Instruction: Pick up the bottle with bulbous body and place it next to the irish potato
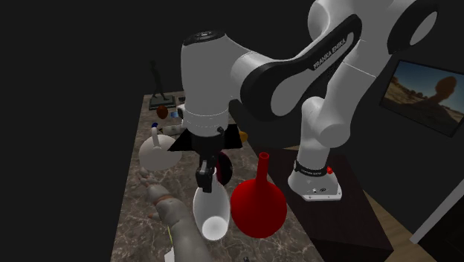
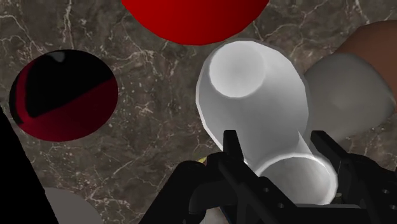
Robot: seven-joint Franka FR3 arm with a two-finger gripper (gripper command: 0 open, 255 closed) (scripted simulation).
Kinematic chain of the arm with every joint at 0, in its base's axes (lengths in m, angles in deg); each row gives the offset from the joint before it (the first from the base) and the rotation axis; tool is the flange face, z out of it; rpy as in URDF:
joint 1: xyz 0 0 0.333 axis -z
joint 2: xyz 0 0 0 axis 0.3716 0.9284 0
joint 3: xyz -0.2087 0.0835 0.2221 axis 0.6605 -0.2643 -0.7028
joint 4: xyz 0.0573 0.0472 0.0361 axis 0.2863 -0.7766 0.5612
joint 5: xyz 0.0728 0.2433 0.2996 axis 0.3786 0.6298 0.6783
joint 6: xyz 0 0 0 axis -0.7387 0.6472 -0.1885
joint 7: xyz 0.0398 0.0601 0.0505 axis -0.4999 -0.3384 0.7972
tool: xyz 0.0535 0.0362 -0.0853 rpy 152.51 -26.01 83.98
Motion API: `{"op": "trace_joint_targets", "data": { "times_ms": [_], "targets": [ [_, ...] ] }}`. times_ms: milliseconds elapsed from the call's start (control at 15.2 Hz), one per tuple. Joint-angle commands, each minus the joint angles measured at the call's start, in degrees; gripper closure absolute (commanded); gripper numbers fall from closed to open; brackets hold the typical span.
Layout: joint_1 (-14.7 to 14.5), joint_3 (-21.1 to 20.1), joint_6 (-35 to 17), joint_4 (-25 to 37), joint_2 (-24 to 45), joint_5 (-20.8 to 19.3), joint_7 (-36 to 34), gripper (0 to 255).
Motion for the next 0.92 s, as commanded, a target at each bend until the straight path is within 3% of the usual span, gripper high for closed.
{"op": "trace_joint_targets", "data": {
  "times_ms": [0,858],
  "targets": [
    [0.0,0.3,1.6,1.2,-0.4,0.0,0.1,255],
    [0.2,2.2,11.8,9.7,-2.3,-0.3,0.5,255]
  ]
}}
